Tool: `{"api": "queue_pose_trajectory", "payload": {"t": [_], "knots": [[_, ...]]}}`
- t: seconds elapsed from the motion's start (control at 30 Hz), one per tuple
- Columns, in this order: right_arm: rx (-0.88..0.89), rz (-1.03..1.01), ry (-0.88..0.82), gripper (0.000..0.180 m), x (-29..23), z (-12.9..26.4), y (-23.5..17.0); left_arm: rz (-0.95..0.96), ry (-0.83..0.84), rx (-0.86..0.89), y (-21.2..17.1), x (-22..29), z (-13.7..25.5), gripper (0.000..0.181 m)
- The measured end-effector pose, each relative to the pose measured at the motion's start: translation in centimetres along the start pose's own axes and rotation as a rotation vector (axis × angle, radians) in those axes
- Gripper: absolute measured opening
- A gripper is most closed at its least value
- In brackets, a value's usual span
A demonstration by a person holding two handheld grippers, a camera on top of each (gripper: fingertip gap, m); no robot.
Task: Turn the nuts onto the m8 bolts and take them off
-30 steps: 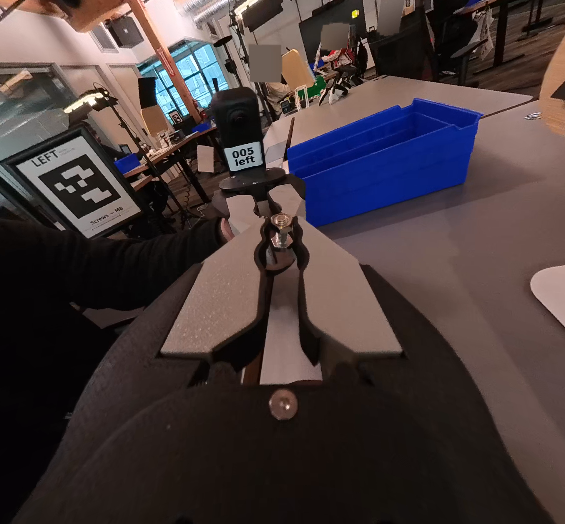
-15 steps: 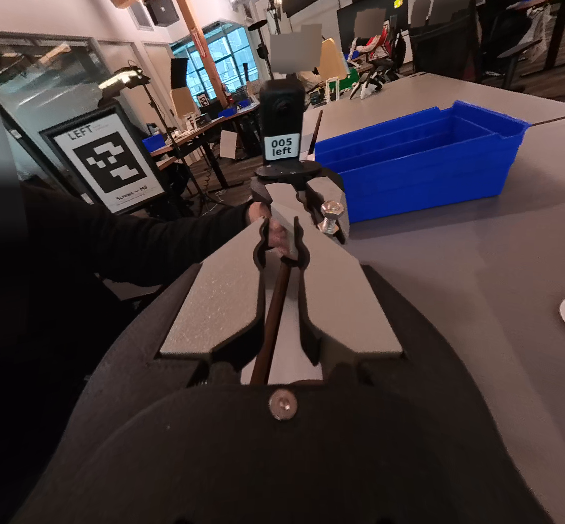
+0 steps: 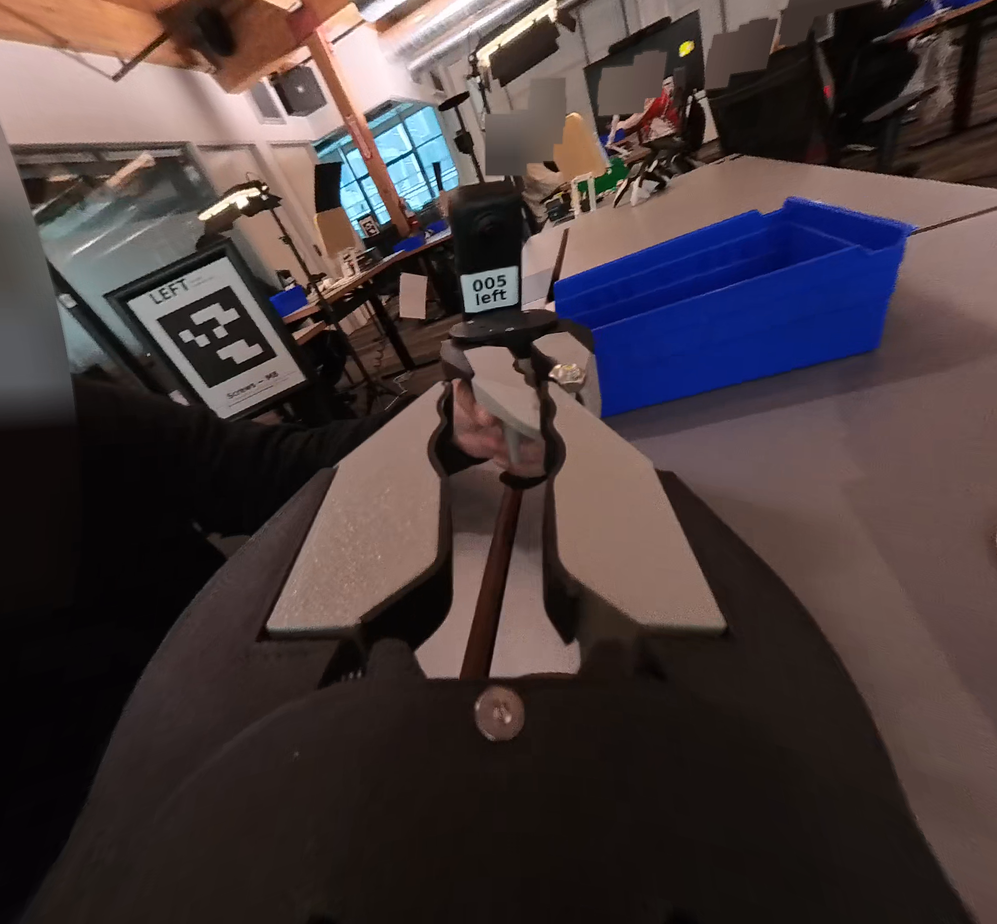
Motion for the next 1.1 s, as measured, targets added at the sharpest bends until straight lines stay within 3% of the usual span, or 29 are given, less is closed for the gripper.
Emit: {"api": "queue_pose_trajectory", "payload": {"t": [0.13,0.27,0.3,0.33,0.4,0.6,0.73,0.77,0.8,0.83,1.1], "knots": [[-0.037,-0.001,-0.128,0.037,1.7,-0.9,-0.6,-0.017,-0.003,-0.013,-0.1,0.4,-0.3,0.012],[-0.077,0.007,-0.060,0.045,0.4,-1.5,-0.8,-0.019,0.004,-0.020,-0.2,0.2,-0.3,0.012],[-0.086,0.014,-0.020,0.039,-0.2,-1.2,-0.9,-0.018,0.018,-0.012,-0.1,0.1,-0.2,0.012],[-0.086,0.026,0.064,0.013,-1.3,-0.8,-0.9,-0.013,0.034,-0.011,0.0,-0.2,-0.1,0.012],[-0.039,0.029,0.091,0.019,-1.8,-0.1,-0.1,0.000,0.023,-0.005,0.0,-0.3,0.1,0.012],[-0.047,-0.004,-0.135,0.045,1.6,-0.8,-0.1,-0.019,-0.005,-0.008,0.0,0.4,-0.2,0.012],[-0.078,0.027,-0.063,0.050,0.4,-1.6,-0.2,-0.028,0.009,-0.023,-0.3,0.2,-0.4,0.012],[-0.084,0.043,-0.049,0.048,0.1,-1.4,-0.2,-0.022,0.015,-0.017,-0.2,0.1,-0.3,0.012],[-0.077,0.069,0.000,0.025,-0.6,-0.9,-0.1,-0.014,0.032,-0.012,-0.1,-0.2,-0.1,0.012],[-0.054,0.078,0.044,0.013,-1.3,-0.4,0.3,-0.011,0.030,-0.009,-0.1,-0.3,0.1,0.012],[-0.032,0.004,-0.126,0.042,1.5,-0.6,0.9,-0.020,-0.006,-0.001,0.1,0.5,-0.1,0.012]]}}
Point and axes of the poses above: each gripper's, where its closed fingertips meet, z back along the fingers, y out of its top, x = y × z across the jaws, the point moved 2 cm from there along z, back along the fingers, and after that the axes turned 11 degrees about -x, right-handed, at the moved point
